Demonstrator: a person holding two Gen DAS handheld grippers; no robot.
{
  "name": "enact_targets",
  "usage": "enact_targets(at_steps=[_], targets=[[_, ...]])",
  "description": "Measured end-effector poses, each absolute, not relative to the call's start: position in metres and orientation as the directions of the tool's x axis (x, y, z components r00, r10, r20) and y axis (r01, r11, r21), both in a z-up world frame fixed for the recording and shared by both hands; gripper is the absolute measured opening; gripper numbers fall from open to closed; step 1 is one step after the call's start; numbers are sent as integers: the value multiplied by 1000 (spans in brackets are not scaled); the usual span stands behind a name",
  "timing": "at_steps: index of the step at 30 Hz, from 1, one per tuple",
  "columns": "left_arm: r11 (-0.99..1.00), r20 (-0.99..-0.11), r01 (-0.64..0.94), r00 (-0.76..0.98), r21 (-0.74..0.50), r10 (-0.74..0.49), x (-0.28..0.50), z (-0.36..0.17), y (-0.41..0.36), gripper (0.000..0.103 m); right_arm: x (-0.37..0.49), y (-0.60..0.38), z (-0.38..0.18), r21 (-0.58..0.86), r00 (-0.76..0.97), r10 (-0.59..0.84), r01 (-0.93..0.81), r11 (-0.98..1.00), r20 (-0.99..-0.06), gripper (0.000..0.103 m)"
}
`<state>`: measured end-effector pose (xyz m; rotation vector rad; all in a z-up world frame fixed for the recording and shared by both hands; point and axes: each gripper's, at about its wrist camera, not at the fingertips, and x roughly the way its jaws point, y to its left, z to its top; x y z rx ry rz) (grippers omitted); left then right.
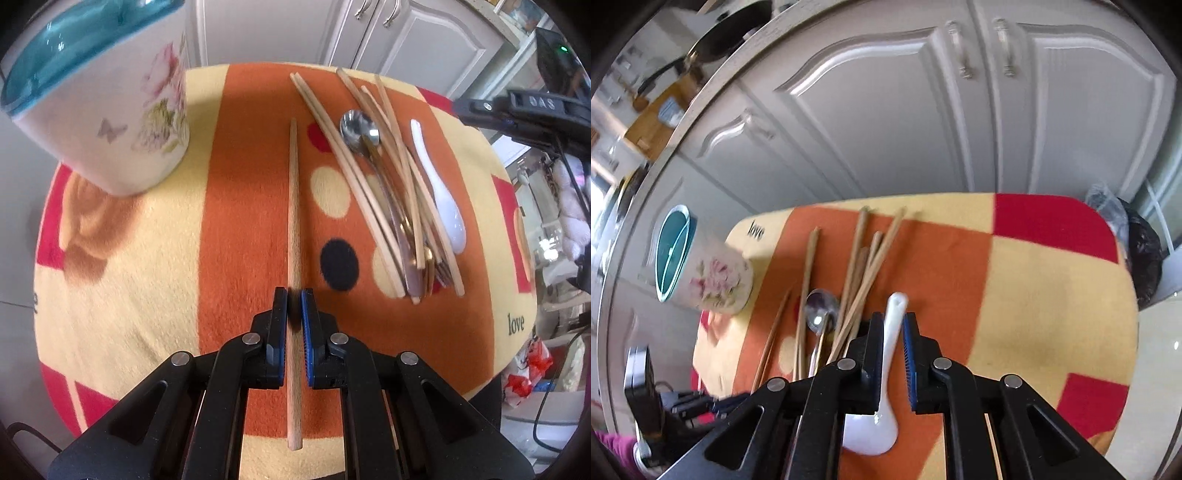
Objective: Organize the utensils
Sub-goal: 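Lift the chopstick with the left tool while the right tool grasps another chopstick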
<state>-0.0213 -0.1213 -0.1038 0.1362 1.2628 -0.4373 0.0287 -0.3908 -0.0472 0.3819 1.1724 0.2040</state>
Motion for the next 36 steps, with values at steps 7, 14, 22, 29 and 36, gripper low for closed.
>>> enact_targets(at_steps=[7,14,22,29,36], targets=[[925,-927,358,288,-130,-242,13,-93,-136,15,71,-380,-62,444,369,392,64,894,-843,41],[926,-924,376,343,-28,-167,45,-96,-167,17,112,-372,-80,434,347,379,96,896,-858,41],[924,-925,377,368,59,-91,64,-110,-181,15,129,-369,-97,362,307,326,68,930,-894,18],[923,-919,368,313,-114,-238,60,-88,-157,4,120,-375,-81,427,332,390,40,904,-859,10],[901,-862,378,360,-214,-356,28,-35,-122,4,68,-373,-12,471,435,448,-59,880,-781,9]])
